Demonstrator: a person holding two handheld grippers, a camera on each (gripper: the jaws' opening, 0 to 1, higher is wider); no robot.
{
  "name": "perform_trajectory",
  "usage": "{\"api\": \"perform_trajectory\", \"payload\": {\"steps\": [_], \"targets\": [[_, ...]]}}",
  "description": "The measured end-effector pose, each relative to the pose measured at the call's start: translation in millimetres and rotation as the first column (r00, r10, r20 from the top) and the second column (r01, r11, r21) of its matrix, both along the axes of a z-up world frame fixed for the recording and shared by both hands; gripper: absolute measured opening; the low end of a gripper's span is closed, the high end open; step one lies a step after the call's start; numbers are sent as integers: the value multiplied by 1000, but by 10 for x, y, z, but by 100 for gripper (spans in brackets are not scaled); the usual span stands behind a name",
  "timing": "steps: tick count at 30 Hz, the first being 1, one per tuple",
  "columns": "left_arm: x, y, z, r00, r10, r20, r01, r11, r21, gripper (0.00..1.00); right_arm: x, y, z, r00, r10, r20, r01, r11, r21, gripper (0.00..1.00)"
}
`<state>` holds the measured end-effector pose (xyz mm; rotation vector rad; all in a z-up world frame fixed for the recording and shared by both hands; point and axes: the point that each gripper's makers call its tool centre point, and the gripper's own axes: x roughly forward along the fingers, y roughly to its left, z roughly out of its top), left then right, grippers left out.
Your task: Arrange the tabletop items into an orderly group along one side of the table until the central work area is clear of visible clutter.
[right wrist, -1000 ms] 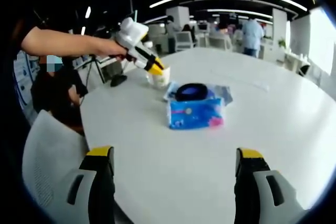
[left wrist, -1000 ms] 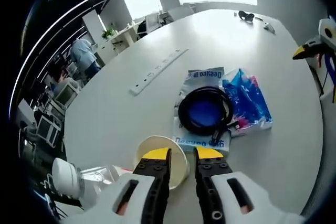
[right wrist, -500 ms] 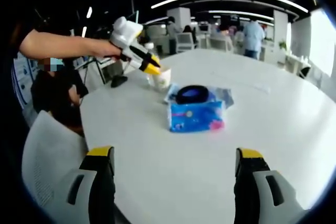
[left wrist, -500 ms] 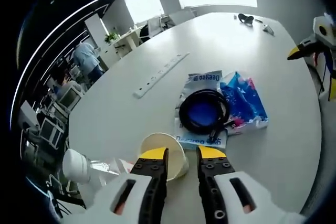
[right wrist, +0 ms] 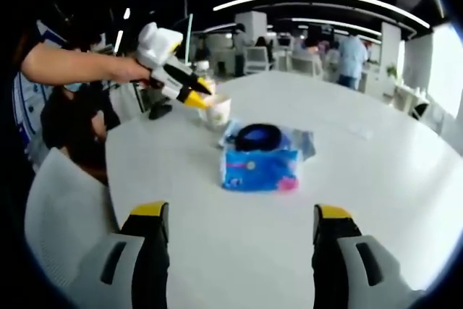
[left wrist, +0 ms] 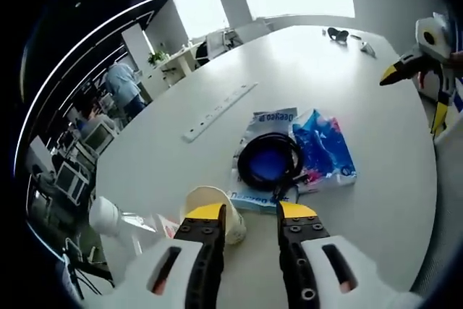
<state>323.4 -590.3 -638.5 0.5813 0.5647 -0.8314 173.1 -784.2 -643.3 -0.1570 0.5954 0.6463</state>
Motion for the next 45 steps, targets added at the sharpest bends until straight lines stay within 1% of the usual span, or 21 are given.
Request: {"api": "perform_trajectory", "payload": {"steps": [3,12,16,22,29,36,45], "targets": [[-70,6,5,1000,14,-6,-14,1000,-17,27,55,3,10,1000,20,7,-20,1000,-10,74],[-186,55,-3,999,51,-11,-51,998,-31,28,201,15,58,996,75,37,-74,997,-36,65],[-201,83,26,997,76,-9,-76,996,-45,30,271,8,74,995,86,46,-85,996,-40,64],[-238,137,1,994,109,-16,-110,993,-51,35,370,10,83,993,108,52,-106,993,-44,63],[-340,167,-43,987,151,-47,-155,985,-76,40,478,-10,62,990,134,53,-131,989,-62,61],[-397,238,-41,982,181,-54,-185,979,-84,42,586,-13,37,986,158,52,-154,985,-77,58],[-481,294,-84,973,219,-77,-226,970,-91,49,706,33,-7,980,193,47,-188,978,-91,57]]}}
